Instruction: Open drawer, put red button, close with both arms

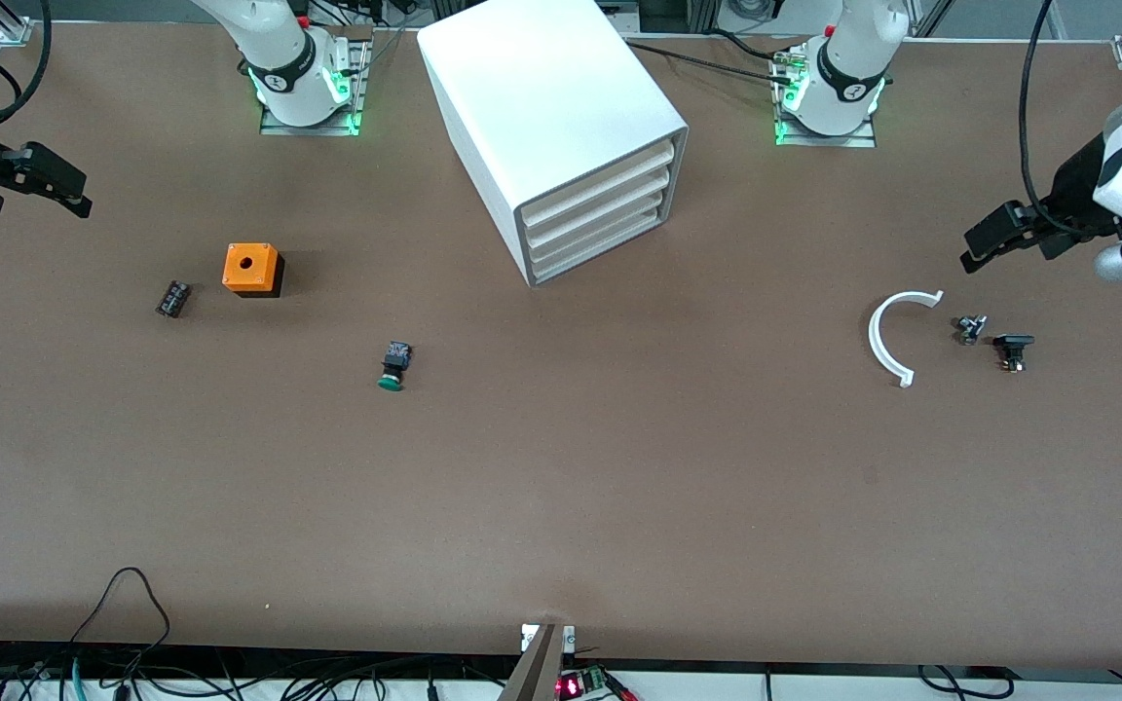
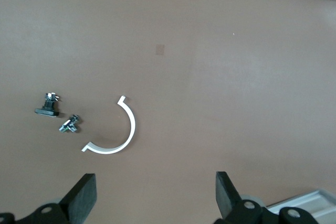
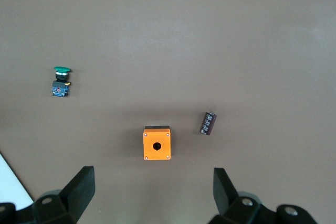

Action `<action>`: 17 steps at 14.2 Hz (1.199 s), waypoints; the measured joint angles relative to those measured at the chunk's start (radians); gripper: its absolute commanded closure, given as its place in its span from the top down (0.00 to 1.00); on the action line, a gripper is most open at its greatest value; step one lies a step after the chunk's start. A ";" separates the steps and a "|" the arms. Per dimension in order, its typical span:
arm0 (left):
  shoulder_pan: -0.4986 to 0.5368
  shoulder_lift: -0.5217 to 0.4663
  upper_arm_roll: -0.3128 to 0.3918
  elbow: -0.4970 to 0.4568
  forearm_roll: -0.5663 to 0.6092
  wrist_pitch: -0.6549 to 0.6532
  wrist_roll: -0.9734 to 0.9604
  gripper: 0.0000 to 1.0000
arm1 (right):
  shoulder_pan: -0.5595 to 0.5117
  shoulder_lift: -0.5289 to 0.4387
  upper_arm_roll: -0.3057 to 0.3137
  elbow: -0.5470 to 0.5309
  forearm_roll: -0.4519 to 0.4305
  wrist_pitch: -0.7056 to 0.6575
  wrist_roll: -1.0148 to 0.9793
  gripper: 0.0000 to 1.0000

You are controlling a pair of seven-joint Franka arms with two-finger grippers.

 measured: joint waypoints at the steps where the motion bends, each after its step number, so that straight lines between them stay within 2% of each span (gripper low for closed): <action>1: -0.001 -0.002 -0.001 0.000 0.005 -0.011 0.031 1.00 | 0.000 0.000 -0.001 0.000 0.000 0.000 0.000 1.00; 4: -0.006 -0.010 -0.010 0.006 0.042 -0.056 0.059 1.00 | 0.000 0.000 -0.002 0.000 0.000 0.000 0.000 1.00; 17: -0.012 -0.009 -0.015 0.025 0.043 -0.085 0.069 1.00 | 0.000 0.000 -0.002 0.001 0.002 0.001 0.000 1.00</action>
